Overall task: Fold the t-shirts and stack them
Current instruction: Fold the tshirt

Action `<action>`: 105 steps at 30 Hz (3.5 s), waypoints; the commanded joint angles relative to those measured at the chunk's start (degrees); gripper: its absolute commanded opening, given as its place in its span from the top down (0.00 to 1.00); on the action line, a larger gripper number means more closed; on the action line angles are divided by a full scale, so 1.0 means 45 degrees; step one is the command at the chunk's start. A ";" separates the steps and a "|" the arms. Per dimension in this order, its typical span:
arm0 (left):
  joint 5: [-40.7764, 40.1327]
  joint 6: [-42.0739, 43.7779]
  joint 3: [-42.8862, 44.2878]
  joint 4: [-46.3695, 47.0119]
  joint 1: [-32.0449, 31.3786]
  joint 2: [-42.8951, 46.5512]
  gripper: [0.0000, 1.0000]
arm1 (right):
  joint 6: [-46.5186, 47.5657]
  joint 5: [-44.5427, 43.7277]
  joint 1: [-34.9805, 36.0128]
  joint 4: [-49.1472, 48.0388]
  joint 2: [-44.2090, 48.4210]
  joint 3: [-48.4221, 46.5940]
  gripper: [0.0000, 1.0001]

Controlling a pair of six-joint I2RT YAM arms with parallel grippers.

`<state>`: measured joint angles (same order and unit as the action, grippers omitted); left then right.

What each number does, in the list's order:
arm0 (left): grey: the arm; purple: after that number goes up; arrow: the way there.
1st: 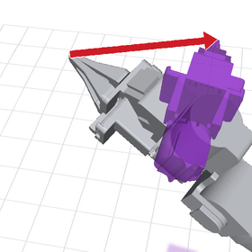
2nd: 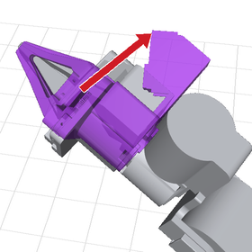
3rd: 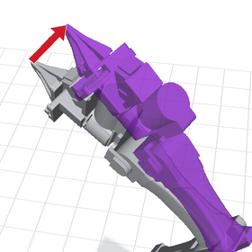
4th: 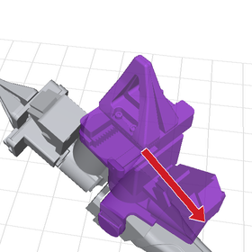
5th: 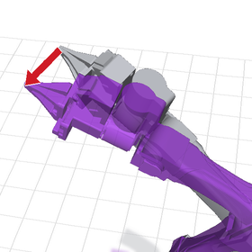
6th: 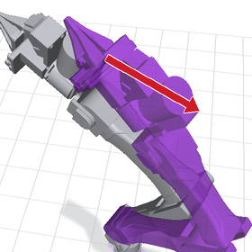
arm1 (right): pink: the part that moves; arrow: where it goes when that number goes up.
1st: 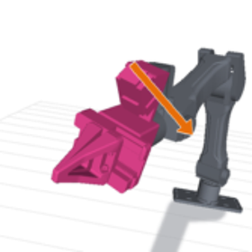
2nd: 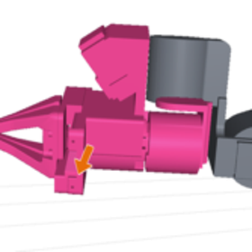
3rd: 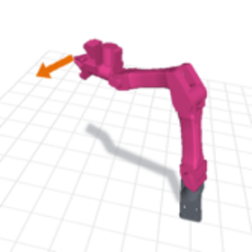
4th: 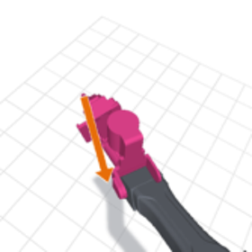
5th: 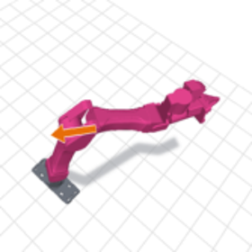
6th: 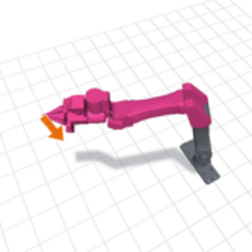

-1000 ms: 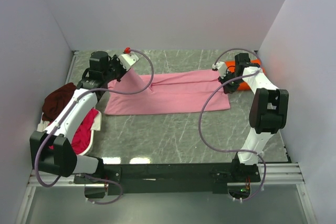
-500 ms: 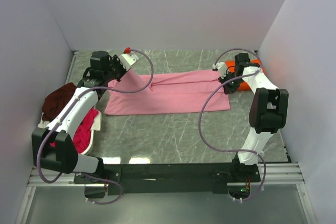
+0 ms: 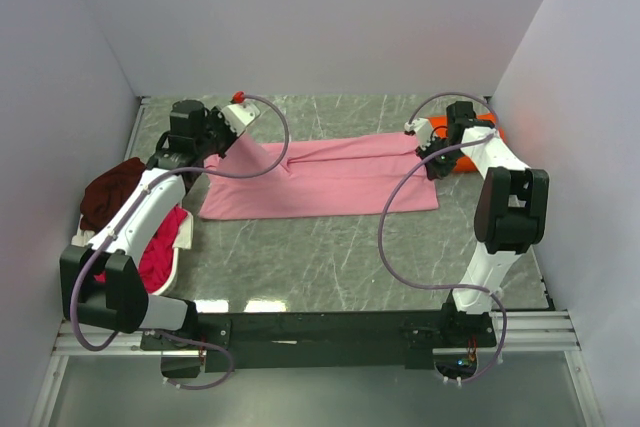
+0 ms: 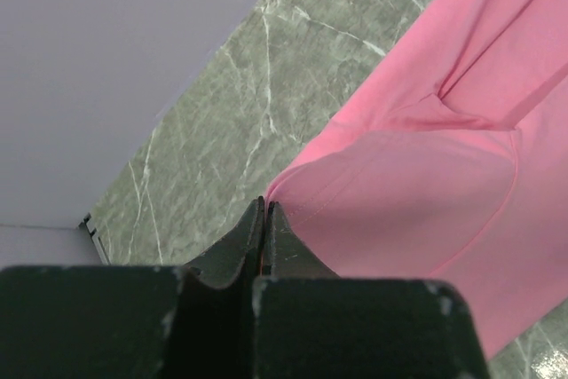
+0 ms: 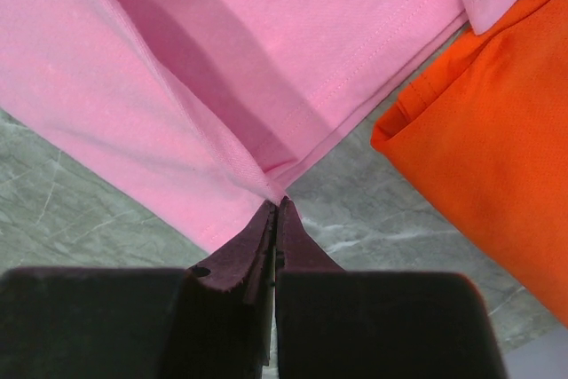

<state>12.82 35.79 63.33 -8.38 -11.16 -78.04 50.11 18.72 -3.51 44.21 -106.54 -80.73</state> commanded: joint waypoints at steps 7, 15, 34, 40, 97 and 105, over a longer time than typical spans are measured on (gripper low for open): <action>0.0803 -0.0297 -0.0401 0.0028 0.0077 0.0974 0.99 | -0.0080 0.0507 0.0524 0.0702 0.0413 -0.1102 0.58; 0.1642 -0.1155 -0.1513 -0.0461 0.0077 0.2224 0.99 | -0.0412 0.3198 0.3058 0.2186 0.0240 -0.2995 0.51; 0.2938 -0.9719 -0.2925 -0.3876 -0.0919 0.4396 0.99 | -0.6681 0.7578 0.7186 -0.0781 -0.3922 -0.7217 0.46; 0.1410 -1.3066 -0.2294 -0.6399 -0.0977 0.2869 0.31 | -0.6838 0.7793 0.7205 -0.0800 -0.3922 -0.7099 0.45; -0.1520 -1.2231 -0.2746 -0.5071 -0.0157 0.6971 0.23 | -0.4728 0.1914 1.1444 -0.0605 -0.8101 -1.0888 0.65; -0.1540 -1.2211 -0.2765 -0.5051 -0.0157 0.6971 0.23 | -0.4846 0.1582 1.1444 -0.0818 -0.7927 -1.0850 1.00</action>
<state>6.15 -20.21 50.85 -32.36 -12.08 -47.70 28.93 26.76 47.72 41.56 -143.22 -127.50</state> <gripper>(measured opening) 0.769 0.040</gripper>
